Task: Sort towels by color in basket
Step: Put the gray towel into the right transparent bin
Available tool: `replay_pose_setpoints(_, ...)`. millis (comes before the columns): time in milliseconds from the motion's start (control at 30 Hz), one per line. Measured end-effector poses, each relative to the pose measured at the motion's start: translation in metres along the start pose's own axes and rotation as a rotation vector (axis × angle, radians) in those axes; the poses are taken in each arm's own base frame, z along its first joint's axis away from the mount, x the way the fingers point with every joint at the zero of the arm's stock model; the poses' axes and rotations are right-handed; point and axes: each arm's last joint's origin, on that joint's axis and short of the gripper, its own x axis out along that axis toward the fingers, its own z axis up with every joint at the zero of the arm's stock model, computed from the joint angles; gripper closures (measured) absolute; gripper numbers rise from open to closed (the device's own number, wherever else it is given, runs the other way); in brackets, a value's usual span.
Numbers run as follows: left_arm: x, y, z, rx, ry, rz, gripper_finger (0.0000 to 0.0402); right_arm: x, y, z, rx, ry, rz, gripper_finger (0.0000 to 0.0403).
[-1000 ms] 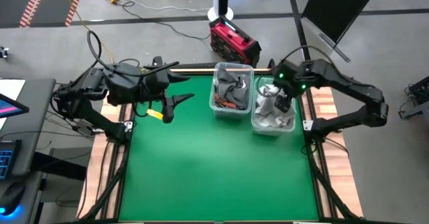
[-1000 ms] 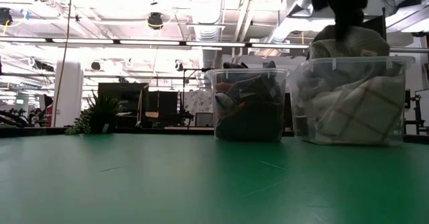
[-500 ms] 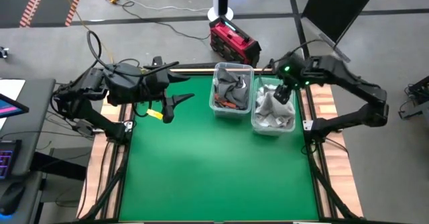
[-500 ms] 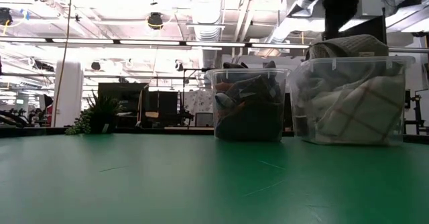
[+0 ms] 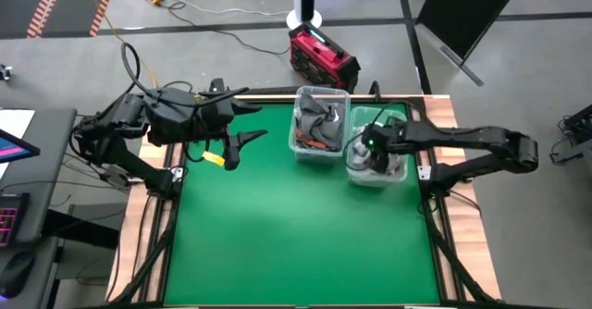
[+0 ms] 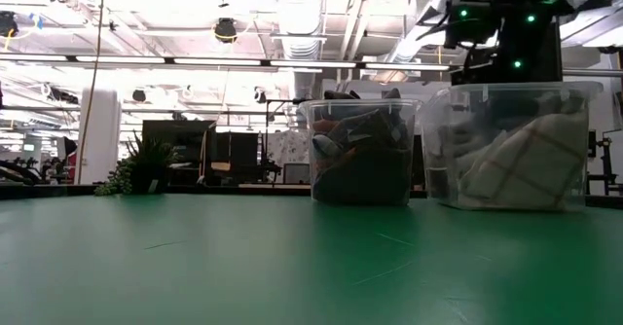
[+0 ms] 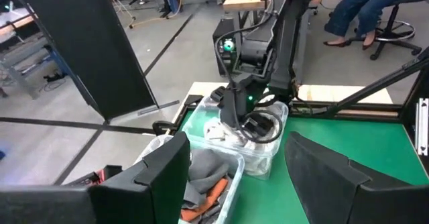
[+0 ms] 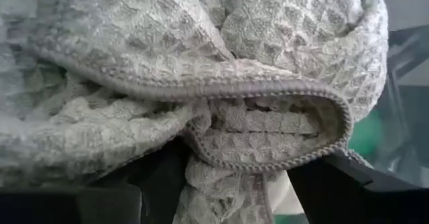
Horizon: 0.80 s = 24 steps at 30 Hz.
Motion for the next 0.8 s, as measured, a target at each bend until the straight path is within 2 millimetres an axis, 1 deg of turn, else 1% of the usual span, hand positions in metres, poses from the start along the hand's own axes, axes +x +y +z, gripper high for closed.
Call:
replay_pose_setpoints(100,0.000,0.000,0.000,0.000,-0.001,0.000,0.0171,-0.015,-0.010,0.006,-0.010,0.014,-0.017,0.0117)
replay_pose_setpoints(200,0.000,0.001,0.000,-0.002,0.000,0.005,0.0171,-0.047,-0.025,0.016,-0.007,-0.002,-0.081,0.0117)
replay_pose_setpoints(333,0.000,0.001,0.000,-0.011,0.000,0.007,0.0171,-0.092,-0.047,0.029,0.043,-0.077,-0.158,0.0117)
replay_pose_setpoints(400,0.000,0.001,0.000,-0.014,0.001,0.008,0.0171,-0.109,-0.055,0.034,0.079,-0.122,-0.171,0.0117)
replay_pose_setpoints(467,0.000,0.001,0.000,-0.017,0.002,0.008,0.0171,-0.119,-0.059,0.038,0.116,-0.174,-0.171,0.0117)
replay_pose_setpoints(500,0.000,0.001,0.000,-0.017,0.002,0.008,0.0171,-0.119,-0.059,0.039,0.125,-0.192,-0.171,0.0117)
replay_pose_setpoints(567,0.000,0.001,0.000,-0.018,0.004,0.008,0.0171,-0.113,-0.056,0.043,0.118,-0.182,-0.172,0.0117)
replay_pose_setpoints(633,0.000,0.001,-0.001,-0.022,0.006,0.008,0.0171,-0.093,-0.047,0.047,0.095,-0.142,-0.173,0.0117)
replay_pose_setpoints(700,0.000,0.001,-0.001,-0.024,0.006,0.008,0.0171,-0.064,-0.034,0.047,0.061,-0.081,-0.154,0.0117)
replay_pose_setpoints(800,0.000,0.001,-0.001,-0.023,0.008,0.008,0.0171,-0.014,-0.007,0.043,0.035,-0.031,-0.032,0.0117)
